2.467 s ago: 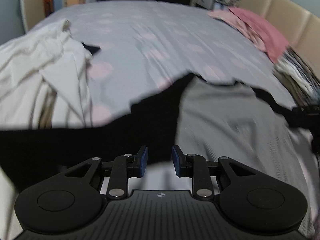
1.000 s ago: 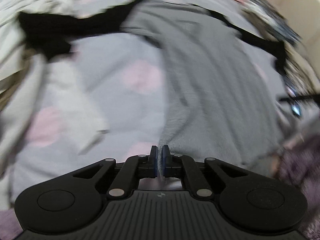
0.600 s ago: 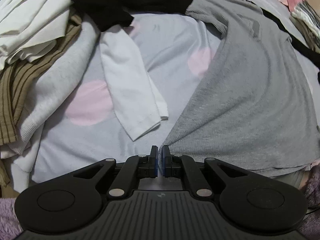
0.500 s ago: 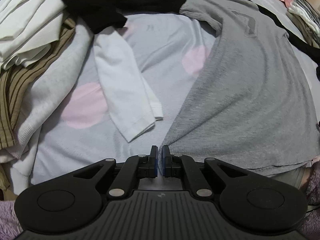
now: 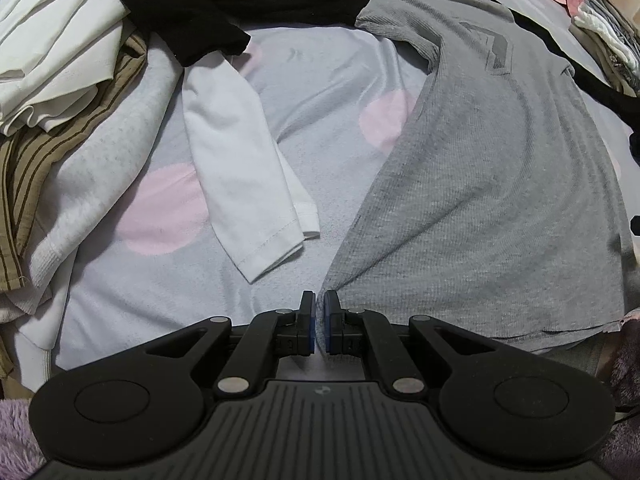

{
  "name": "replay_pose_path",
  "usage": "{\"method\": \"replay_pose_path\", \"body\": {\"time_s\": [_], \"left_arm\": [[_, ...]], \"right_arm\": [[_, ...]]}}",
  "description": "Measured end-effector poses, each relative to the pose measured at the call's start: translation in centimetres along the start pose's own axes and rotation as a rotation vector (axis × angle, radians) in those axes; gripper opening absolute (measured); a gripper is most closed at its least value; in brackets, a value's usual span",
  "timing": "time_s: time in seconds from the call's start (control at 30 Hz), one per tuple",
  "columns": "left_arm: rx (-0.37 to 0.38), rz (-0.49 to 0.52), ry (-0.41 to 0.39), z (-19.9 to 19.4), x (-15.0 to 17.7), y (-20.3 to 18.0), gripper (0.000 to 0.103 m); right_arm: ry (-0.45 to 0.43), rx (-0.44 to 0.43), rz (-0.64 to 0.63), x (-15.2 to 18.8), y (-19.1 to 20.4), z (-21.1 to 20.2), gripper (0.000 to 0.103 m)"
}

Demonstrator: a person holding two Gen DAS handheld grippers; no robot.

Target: Fold clothes

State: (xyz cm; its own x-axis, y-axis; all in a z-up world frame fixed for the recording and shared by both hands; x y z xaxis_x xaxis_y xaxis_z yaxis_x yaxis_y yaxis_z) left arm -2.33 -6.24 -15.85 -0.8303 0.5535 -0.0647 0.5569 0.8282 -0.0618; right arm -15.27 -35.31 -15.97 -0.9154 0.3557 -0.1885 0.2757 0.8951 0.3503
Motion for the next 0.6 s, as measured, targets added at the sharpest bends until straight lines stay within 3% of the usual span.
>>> {"method": "replay_pose_path", "body": {"time_s": [0.13, 0.23, 0.33, 0.53, 0.6], "left_arm": [[-0.003, -0.004, -0.002, 0.1, -0.2, -0.1, 0.003], [-0.013, 0.001, -0.004, 0.2, -0.3, -0.3, 0.003], [-0.029, 0.009, -0.007, 0.2, -0.4, -0.5, 0.003], [-0.045, 0.027, -0.013, 0.3, -0.1, -0.6, 0.003], [-0.044, 0.026, -0.014, 0.2, -0.1, -0.6, 0.003]], "right_arm": [[0.031, 0.073, 0.105, 0.8, -3.4, 0.2, 0.035], [0.080, 0.103, 0.114, 1.8, -3.9, 1.1, 0.035], [0.118, 0.114, 0.099, 2.2, -3.7, 1.9, 0.004], [0.020, -0.016, -0.054, 0.0, 1.0, 0.6, 0.004], [0.025, -0.055, -0.081, -0.6, 2.1, 0.9, 0.011]]}}
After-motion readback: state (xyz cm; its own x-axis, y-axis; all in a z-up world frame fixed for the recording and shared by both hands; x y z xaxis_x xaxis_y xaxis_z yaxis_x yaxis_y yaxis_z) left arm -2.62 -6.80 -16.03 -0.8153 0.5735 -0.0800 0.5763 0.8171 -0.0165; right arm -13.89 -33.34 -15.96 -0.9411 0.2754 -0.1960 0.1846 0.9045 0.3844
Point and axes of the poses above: each gripper's, at about its wrist camera, not at the fingertips, and z roughly the way its jaws point, y to its left, x to its underside, the point moved 8 cm from there along z, roughly the way its jaws point, and after that the axes turned 14 degrees about y, right-handed, at the moved point
